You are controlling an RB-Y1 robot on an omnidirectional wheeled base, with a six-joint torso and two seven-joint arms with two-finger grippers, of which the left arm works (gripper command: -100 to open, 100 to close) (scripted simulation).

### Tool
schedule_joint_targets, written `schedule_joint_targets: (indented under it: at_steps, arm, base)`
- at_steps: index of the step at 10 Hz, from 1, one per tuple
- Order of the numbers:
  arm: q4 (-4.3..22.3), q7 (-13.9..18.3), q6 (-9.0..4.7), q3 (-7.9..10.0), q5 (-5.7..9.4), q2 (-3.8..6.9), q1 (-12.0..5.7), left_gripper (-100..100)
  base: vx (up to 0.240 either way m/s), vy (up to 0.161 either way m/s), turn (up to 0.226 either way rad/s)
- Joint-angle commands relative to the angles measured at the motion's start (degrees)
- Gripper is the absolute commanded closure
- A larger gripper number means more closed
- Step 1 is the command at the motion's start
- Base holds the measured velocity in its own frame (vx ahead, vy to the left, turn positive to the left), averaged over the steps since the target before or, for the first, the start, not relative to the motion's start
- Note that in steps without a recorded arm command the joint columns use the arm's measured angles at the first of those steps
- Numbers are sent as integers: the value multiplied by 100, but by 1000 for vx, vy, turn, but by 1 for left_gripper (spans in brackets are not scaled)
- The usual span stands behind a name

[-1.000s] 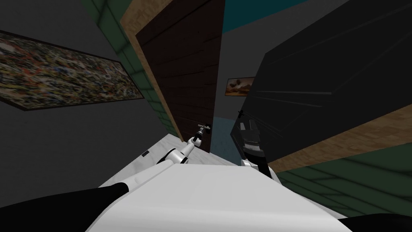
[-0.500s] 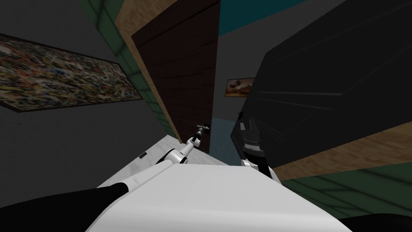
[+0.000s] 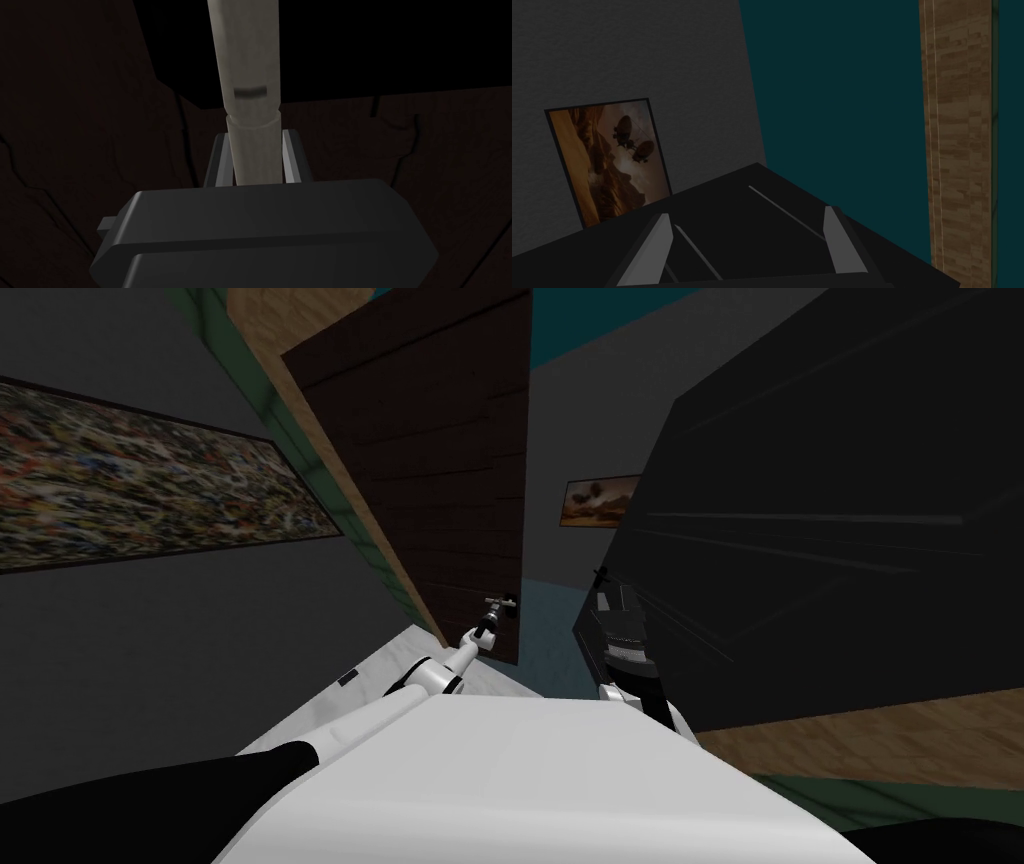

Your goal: Push the door open

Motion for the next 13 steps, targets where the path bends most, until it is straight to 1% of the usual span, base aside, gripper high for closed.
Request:
schedule_joint_targets:
  at_steps: [1, 2, 3, 4, 5, 6, 7, 8, 10, 11, 12, 13]
  arm:
    - [82, -66, -42, 163, 56, 95, -39, 100]
    - [82, -66, -42, 163, 56, 95, -39, 100]
    - [90, -94, -39, 243, 85, 140, -36, 100]
    - [90, -94, -39, 243, 85, 140, -36, 100]
    - [103, -137, -35, 367, 130, 205, -31, 100]
    - [81, -137, -35, 367, 130, 205, -31, 100]
    - [-65, -137, -35, 367, 130, 205, -31, 100]
    - [-141, -137, -35, 367, 130, 205, -31, 100]
    - [103, -137, -35, 367, 130, 205, -31, 100]
    - [117, -181, -31, 492, 176, 266, -26, 100]
    - [117, -181, -31, 492, 176, 266, -26, 100]
    - [125, -210, -29, 576, 207, 306, -23, 100]
  base:
    - [134, -114, 56]
    - [125, -125, 52]
    - [119, -120, 67]
    - [94, -82, 40]
    - [133, -139, 33]
    - [117, -135, 72]
    - [53, -54, 31]
    - [10, 6, -4]
    - [1, 14, -22]
    - [94, -109, 100]
    - [104, -137, 80]
    - [118, -126, 53]
